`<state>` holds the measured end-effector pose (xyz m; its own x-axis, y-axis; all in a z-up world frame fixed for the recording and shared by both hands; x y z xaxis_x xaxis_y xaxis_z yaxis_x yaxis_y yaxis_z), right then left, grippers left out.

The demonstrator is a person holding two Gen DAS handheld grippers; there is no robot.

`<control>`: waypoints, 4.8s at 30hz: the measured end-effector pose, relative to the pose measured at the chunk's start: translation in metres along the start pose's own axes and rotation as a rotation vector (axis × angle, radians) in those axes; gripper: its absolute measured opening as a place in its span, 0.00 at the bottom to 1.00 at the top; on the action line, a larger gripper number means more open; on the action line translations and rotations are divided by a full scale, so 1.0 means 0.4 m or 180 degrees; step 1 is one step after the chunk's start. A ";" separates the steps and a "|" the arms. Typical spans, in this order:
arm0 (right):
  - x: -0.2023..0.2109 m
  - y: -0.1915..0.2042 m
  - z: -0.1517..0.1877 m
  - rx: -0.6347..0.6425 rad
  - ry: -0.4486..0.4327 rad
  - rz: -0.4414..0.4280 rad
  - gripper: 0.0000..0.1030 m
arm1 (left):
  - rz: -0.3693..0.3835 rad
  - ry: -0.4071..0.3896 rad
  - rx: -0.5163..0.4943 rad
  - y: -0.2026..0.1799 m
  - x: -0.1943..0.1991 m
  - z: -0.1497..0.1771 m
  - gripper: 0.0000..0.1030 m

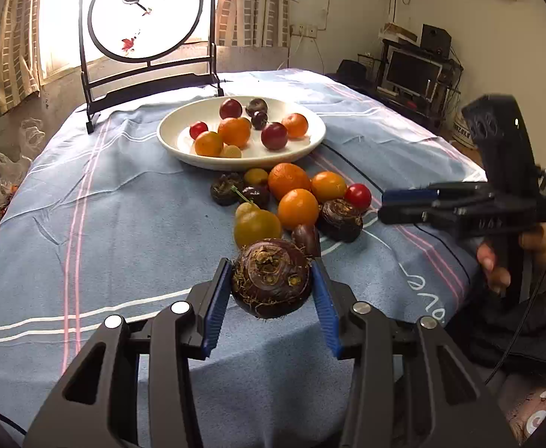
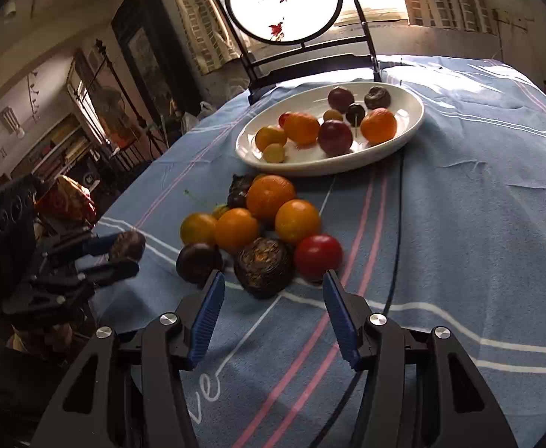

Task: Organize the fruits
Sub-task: 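Grasp a dark brown round fruit from the pile with the left tool, then release the brown fruit on the plate with the left tool while the right tool releases a small dark fruit, then grasp a dark purple plum with the left tool while the right tool grasps a red tomato, then release the plum on the plate with the left tool while the right tool releases the tomato, then grasp a large yellow-orange fruit with the left tool while the right tool grasps an orange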

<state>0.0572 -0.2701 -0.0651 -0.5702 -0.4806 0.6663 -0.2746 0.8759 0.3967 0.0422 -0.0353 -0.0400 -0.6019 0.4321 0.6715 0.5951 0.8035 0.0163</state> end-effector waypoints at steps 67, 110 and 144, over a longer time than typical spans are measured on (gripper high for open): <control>0.044 -0.147 -0.063 -0.0585 -0.0588 0.0511 0.62 | -0.0187 0.0340 -0.0215 -0.055 -0.110 -0.024 0.51; 0.056 -0.041 -0.145 0.0021 -0.0367 0.0213 0.28 | 0.0068 -0.0138 0.0326 0.044 -0.024 -0.114 0.30; 0.014 -0.116 -0.130 -0.0253 -0.0459 0.0189 0.56 | -0.0098 0.0310 -0.0127 0.006 -0.119 -0.072 0.62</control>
<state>0.1070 -0.3156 -0.0469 -0.6904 -0.4118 0.5948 -0.1782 0.8936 0.4119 0.0876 -0.0656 -0.0508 -0.5667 0.3641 0.7391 0.5991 0.7979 0.0663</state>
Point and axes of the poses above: each gripper's, at about its wrist camera, not at the fingertips, and x roughly against the way its jaws point, y to its left, z to its underside, the point moved 1 cm from there along -x, roughly the way its jaws point, and after that the axes turned 6 degrees about -x, right-handed, at the moved point
